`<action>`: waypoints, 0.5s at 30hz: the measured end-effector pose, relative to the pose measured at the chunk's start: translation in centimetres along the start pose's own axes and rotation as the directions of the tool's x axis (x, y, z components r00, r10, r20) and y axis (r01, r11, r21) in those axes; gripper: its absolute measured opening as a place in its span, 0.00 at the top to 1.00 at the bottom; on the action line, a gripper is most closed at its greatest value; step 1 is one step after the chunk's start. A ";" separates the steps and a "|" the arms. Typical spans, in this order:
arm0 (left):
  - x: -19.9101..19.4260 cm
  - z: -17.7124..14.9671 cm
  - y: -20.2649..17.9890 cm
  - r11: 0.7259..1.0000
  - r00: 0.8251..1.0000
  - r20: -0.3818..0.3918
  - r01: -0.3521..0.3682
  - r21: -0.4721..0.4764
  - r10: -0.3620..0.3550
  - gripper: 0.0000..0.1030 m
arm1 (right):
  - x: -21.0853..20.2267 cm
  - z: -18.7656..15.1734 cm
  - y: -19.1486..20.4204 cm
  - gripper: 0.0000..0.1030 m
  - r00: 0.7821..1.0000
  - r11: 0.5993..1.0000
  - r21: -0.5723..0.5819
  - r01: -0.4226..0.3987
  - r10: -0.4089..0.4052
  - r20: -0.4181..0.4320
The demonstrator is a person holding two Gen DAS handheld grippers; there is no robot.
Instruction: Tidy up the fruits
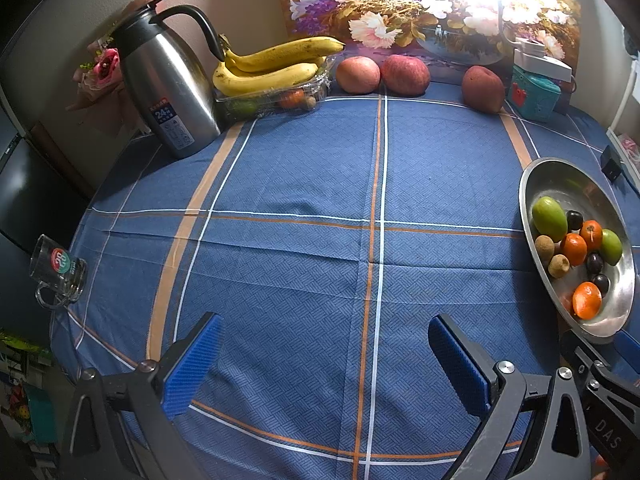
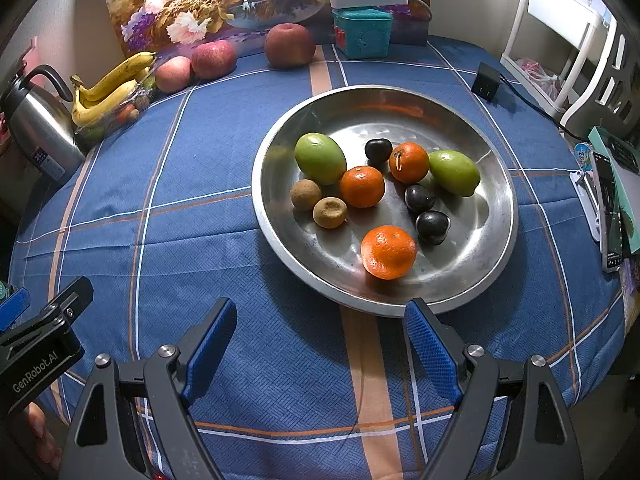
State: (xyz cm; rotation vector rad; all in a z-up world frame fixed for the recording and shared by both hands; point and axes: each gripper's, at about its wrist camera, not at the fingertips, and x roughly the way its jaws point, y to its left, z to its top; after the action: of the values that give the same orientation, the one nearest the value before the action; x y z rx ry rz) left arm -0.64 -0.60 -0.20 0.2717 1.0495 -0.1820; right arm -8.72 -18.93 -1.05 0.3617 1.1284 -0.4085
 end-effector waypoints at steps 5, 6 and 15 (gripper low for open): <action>0.1 0.0 0.0 1.000 1.000 -0.001 0.006 0.006 -0.006 0.00 | 0.0 0.0 0.0 0.16 1.000 1.000 0.000 0.000 0.000 0.000; 0.1 0.0 0.0 1.000 1.000 -0.001 0.006 0.006 -0.006 0.00 | 0.0 0.0 0.0 0.16 1.000 1.000 0.000 0.000 0.000 0.000; 0.2 -0.1 0.1 1.000 1.000 -0.003 0.011 0.007 -0.011 0.00 | 0.0 0.0 0.0 0.16 1.000 1.000 -0.001 -0.001 0.001 -0.001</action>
State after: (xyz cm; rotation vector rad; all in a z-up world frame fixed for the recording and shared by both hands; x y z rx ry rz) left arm -0.56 -0.52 -0.39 0.2733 1.0540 -0.1952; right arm -8.76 -18.94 -1.06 0.3616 1.1290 -0.4070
